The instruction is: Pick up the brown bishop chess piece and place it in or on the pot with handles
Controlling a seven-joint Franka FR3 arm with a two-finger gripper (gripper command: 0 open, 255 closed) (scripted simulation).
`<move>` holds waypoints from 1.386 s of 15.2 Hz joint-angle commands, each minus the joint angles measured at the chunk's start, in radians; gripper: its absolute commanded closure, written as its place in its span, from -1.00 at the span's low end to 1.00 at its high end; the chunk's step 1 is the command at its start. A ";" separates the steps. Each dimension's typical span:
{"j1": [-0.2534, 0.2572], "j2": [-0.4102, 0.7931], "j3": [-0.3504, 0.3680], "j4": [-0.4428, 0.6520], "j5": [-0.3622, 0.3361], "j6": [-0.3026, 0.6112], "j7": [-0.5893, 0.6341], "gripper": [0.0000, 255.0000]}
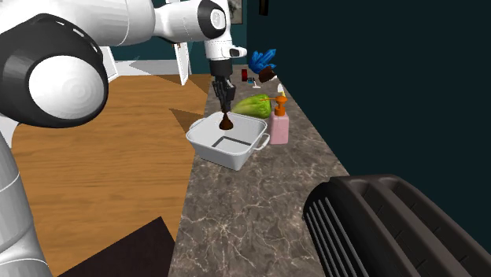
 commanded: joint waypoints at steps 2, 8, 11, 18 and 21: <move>-0.004 -0.007 -0.001 -0.051 0.001 0.044 0.003 1.00; -0.006 -0.009 -0.002 -0.091 0.001 0.082 0.007 1.00; -0.006 -0.009 -0.002 -0.091 0.001 0.082 0.007 1.00; -0.006 -0.009 -0.002 -0.091 0.001 0.082 0.007 -1.00; 0.007 0.012 0.002 0.039 -0.003 -0.027 0.005 -1.00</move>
